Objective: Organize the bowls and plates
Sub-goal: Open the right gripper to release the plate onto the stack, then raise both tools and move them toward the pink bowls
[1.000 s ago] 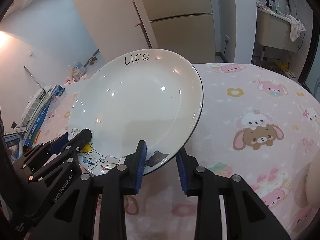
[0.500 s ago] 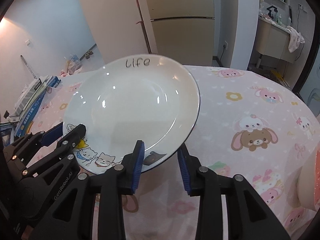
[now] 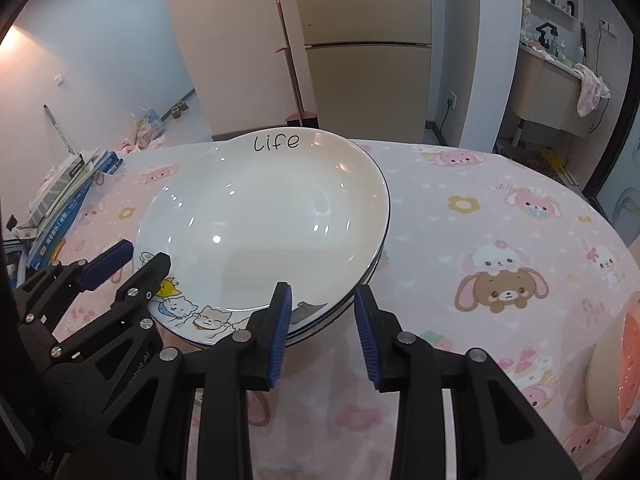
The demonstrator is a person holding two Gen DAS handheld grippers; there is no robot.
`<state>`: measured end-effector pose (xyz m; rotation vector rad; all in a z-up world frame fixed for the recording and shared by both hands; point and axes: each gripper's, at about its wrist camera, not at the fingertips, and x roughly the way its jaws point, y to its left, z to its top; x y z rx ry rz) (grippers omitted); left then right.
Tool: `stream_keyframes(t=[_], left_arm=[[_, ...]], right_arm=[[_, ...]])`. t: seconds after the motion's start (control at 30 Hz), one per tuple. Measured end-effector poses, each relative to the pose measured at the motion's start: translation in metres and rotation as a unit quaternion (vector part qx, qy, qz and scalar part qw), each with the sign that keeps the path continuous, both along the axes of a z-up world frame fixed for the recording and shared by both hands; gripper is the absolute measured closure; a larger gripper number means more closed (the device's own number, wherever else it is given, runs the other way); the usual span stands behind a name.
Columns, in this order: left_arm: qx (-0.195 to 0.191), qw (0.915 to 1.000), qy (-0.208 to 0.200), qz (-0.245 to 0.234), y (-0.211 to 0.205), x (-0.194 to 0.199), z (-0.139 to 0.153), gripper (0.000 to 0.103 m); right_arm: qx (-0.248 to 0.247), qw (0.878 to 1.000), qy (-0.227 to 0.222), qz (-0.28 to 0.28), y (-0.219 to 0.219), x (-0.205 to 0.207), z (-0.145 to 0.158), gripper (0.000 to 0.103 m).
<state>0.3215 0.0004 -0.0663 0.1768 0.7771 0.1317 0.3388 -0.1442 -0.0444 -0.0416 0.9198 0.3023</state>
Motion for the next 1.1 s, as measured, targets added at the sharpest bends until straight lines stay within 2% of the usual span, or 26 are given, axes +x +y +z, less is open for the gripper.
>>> stream_keyframes(t=[0.07,0.1,0.13,0.2,0.27,0.4,0.43,0.53,0.63,0.73,0.83,0.9,1.1], left_arm=[[-0.005,0.9996,-0.021,-0.017,-0.004,-0.005,0.007,0.061],[-0.004,0.9993,-0.033,-0.019,-0.007,-0.008,0.011,0.046],[-0.002,0.9985,-0.05,-0.023,-0.008,-0.012,0.015,0.04],[0.0,0.9969,-0.074,-0.029,-0.01,-0.017,0.022,0.025],[-0.004,0.9947,-0.097,-0.032,-0.009,-0.023,0.029,0.016],[0.003,0.9904,-0.136,-0.025,-0.011,-0.031,0.039,0.015],[0.003,0.9891,-0.145,-0.025,-0.011,-0.033,0.042,0.015],[-0.015,0.9852,-0.169,-0.023,-0.004,-0.04,0.053,0.011],[-0.024,0.9793,-0.2,-0.02,0.0,-0.05,0.066,0.01],[-0.03,0.9753,-0.218,-0.023,0.003,-0.059,0.078,0.0],[-0.04,0.971,-0.234,-0.025,0.004,-0.07,0.101,0.0],[-0.036,0.9631,-0.266,-0.025,0.002,-0.085,0.121,0.0],[-0.029,0.9486,-0.313,-0.035,-0.01,-0.125,0.167,0.0]], right_arm=[[-0.007,1.0,-0.005,0.003,0.001,0.0,0.0,0.063],[-0.01,1.0,-0.008,0.0,0.001,0.0,-0.001,0.059],[-0.01,1.0,-0.01,-0.004,0.0,0.0,-0.001,0.051],[-0.008,1.0,-0.015,-0.013,-0.004,0.002,0.0,0.048],[0.004,1.0,-0.016,-0.024,-0.012,0.004,0.001,0.044],[0.045,0.997,-0.032,-0.051,-0.029,0.005,0.012,0.035],[0.052,0.996,-0.043,-0.056,-0.033,0.004,0.016,0.03],[0.056,0.991,-0.094,-0.074,-0.04,-0.003,0.031,0.019],[0.056,0.986,-0.143,-0.069,-0.04,-0.012,0.045,0.002],[0.059,0.98,-0.183,-0.055,-0.039,-0.02,0.06,0.001],[0.069,0.973,-0.216,-0.043,-0.038,-0.03,0.076,0.001],[0.07,0.968,-0.236,-0.04,-0.039,-0.037,0.088,0.001],[0.051,0.949,-0.308,-0.034,-0.035,-0.075,0.144,0.001]])
